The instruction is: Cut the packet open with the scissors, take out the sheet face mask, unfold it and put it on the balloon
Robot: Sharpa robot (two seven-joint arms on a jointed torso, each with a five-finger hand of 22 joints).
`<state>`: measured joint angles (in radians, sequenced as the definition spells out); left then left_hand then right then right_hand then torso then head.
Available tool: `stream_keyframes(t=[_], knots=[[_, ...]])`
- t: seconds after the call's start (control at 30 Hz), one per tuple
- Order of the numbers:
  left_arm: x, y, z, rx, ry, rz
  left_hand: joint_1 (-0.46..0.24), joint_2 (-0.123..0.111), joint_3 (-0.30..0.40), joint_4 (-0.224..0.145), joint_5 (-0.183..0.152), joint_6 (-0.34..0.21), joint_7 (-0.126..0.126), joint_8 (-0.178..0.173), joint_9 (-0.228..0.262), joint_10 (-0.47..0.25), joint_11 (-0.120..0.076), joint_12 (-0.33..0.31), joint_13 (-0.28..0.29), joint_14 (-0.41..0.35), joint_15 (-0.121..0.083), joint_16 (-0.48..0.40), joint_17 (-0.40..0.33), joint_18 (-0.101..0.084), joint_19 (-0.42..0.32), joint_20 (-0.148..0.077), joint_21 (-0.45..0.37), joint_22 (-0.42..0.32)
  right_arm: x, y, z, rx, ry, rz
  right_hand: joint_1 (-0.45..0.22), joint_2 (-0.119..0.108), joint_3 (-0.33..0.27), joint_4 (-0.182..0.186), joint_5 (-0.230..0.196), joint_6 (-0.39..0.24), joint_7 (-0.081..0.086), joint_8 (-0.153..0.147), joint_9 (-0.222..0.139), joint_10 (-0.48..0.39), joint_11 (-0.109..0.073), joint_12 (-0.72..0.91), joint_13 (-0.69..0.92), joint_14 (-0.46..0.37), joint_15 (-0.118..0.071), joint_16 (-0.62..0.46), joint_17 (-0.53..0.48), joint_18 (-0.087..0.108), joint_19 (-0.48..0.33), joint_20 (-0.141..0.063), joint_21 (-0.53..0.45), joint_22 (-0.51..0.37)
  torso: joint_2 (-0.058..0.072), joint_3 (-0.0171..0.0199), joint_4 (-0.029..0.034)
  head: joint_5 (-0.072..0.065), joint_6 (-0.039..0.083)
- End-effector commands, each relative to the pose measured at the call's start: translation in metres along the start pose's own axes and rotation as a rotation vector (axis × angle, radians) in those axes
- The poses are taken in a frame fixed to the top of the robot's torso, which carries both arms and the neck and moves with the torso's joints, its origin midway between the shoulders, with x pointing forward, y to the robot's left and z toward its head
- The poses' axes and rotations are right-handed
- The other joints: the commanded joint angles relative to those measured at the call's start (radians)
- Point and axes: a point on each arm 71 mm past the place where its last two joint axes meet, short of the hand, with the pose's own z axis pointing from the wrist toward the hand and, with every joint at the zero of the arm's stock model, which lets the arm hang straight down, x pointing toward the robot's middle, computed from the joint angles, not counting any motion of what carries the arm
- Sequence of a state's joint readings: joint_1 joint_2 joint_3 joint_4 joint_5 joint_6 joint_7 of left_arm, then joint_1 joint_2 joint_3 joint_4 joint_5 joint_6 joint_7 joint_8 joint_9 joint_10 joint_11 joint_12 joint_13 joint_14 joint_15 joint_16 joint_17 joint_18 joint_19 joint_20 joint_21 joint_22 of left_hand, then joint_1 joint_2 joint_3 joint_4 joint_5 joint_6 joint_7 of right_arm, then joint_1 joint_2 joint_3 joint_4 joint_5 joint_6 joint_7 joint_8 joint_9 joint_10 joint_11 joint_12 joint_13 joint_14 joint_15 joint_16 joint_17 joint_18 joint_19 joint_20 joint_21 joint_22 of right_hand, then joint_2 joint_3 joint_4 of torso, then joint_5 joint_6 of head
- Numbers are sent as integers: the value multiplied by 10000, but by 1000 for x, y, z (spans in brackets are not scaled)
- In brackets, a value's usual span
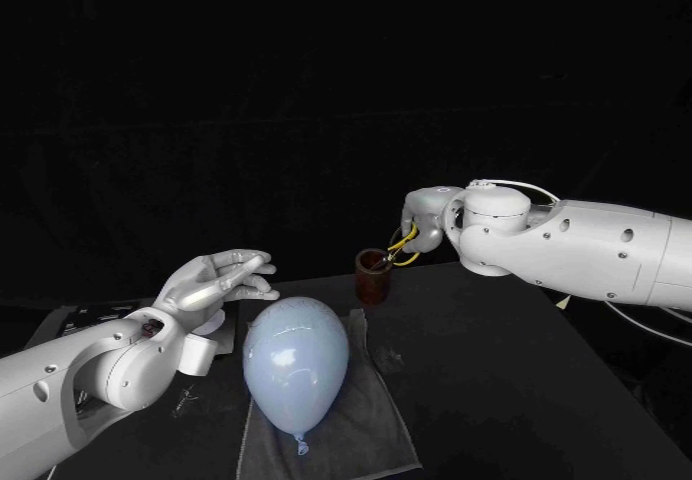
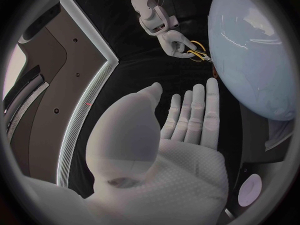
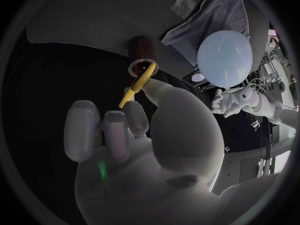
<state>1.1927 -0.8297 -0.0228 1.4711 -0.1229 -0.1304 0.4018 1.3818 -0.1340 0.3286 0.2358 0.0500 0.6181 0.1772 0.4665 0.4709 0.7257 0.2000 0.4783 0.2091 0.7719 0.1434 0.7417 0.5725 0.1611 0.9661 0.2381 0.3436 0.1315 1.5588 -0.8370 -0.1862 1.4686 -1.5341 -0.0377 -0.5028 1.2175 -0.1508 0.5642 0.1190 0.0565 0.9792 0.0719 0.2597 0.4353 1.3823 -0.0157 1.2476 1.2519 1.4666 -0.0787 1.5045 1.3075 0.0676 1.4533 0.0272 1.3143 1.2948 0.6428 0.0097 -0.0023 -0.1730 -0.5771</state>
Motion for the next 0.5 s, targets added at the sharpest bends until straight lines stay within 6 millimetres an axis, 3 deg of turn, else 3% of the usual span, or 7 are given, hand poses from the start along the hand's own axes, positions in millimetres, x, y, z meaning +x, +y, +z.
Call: stream_keyframes(t=[0.03,0.2,0.5], knots=[[3,-1,0,105,258,-50,95,13,-1,-39,-5,72,798,-42,-15,60,7,-47,-9,-73,21,-26,-4,208,-30,16,30,-14,3,3,4,-33,12,-203,13,85,22,19,24,788,-166,726,419,-72,-14,-91,-35,761,-40,13,1410,-19,34,-8,-53,-16,-3,3,-4,26,12],[2,-2,0,104,262,-52,95,13,-1,-39,-5,72,798,-42,-15,60,7,-47,-9,-73,21,-26,-4,208,-30,16,30,-14,11,9,12,-63,93,-225,16,78,27,19,25,749,-149,720,415,-124,-5,-176,-106,750,-30,-10,1371,-5,4,-5,-115,-76,-4,2,-2,26,69],[2,-2,-1,96,267,-54,90,19,-2,-39,-5,76,801,-58,-30,69,9,-65,-30,-77,24,-25,-17,207,-37,17,32,-18,20,14,25,-2,117,-241,20,54,31,15,30,668,-107,709,407,-235,23,-355,-251,738,-2,-35,1335,4,-22,8,-163,-115,0,2,4,67,57]])
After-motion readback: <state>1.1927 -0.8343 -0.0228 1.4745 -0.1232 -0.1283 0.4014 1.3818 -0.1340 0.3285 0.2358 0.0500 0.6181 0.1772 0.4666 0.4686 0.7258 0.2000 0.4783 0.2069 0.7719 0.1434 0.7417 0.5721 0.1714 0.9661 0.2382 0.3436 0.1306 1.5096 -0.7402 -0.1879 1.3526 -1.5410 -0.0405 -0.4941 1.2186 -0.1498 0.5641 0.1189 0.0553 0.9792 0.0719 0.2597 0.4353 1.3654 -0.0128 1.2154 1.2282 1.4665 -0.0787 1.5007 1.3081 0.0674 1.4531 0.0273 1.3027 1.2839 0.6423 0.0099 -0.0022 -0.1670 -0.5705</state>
